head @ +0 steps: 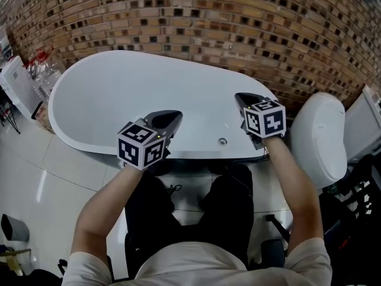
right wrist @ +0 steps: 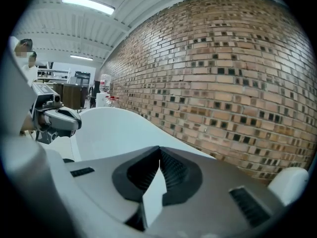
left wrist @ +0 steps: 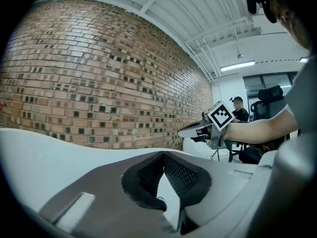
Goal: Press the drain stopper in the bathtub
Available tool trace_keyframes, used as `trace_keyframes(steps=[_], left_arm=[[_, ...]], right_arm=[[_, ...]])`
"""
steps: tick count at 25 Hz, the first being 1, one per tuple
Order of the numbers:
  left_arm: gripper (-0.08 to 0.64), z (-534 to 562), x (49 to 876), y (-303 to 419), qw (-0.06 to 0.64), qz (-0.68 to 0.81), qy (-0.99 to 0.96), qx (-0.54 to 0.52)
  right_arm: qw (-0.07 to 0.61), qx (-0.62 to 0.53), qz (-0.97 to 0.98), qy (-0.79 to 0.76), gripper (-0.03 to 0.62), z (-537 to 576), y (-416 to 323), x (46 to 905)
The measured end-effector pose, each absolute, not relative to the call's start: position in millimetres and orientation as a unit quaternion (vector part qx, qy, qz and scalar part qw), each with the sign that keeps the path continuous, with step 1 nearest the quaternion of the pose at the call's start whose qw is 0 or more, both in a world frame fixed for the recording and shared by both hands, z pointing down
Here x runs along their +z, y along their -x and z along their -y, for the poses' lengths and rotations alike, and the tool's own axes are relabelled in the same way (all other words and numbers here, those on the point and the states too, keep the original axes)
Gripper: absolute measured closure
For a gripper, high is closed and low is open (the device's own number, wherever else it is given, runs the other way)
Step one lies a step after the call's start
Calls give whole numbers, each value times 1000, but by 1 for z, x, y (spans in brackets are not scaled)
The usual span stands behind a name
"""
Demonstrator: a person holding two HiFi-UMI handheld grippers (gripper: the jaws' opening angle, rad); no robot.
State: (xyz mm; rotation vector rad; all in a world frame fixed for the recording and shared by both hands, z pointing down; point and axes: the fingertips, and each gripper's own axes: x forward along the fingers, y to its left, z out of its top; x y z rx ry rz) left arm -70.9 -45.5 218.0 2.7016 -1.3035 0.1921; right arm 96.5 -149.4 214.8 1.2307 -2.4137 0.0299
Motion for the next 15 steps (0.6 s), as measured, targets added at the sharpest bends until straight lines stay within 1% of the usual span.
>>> trace_keyframes(steps=[15], left_arm=[[552,121,254,66,100,420,-897,95]], right_arm=[[271,24,857,-437,577,226,-91,261]])
